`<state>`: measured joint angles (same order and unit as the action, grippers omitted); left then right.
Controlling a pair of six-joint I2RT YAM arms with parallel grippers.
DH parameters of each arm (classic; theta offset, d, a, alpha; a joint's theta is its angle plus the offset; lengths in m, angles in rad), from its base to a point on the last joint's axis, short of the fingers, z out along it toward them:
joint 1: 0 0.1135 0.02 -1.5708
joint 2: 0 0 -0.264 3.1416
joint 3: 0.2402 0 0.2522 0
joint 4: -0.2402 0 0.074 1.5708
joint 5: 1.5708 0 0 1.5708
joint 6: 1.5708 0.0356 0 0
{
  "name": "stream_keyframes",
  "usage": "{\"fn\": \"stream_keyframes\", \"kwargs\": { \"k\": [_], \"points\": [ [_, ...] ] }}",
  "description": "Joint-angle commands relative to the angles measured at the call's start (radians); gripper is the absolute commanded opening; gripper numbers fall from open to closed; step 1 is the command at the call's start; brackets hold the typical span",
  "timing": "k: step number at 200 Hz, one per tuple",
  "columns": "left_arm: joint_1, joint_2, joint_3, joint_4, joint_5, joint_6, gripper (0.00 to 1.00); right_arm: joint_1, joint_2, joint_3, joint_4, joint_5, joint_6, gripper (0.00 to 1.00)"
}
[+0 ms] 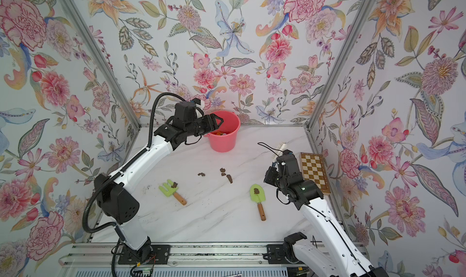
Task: Brush the soil off the hand trowel and place it into the bucket
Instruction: Place the hand trowel in the bucket, then adjust the hand trowel at the center of the board.
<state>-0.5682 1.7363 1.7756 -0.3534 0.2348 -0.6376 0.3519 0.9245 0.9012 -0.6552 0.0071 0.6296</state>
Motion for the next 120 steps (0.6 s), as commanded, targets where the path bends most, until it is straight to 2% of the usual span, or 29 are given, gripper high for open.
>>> {"fn": "stream_keyframes", "kwargs": {
  "k": [1, 33, 70, 90, 120],
  "points": [
    [-0.079, -0.099, -0.094, 0.060, -0.254, 0.155, 0.74, -0.015, -0.030, 0.028, -0.024, -0.039, -0.049, 0.02],
    [-0.223, -0.238, -0.258, 0.183, -0.469, 0.223, 0.85, -0.038, -0.060, 0.011, -0.029, -0.079, -0.114, 0.03],
    [-0.383, -0.290, -0.362, 0.157, -0.662, 0.200, 0.94, -0.069, -0.077, -0.025, -0.032, -0.125, -0.170, 0.03],
    [-0.468, -0.273, -0.371, 0.127, -0.760, 0.170, 0.99, -0.074, -0.090, -0.034, -0.044, -0.149, -0.186, 0.03],
    [-0.575, -0.205, -0.310, 0.013, -0.923, 0.089, 0.99, -0.092, -0.095, -0.056, -0.044, -0.141, -0.211, 0.03]
  ]
}}
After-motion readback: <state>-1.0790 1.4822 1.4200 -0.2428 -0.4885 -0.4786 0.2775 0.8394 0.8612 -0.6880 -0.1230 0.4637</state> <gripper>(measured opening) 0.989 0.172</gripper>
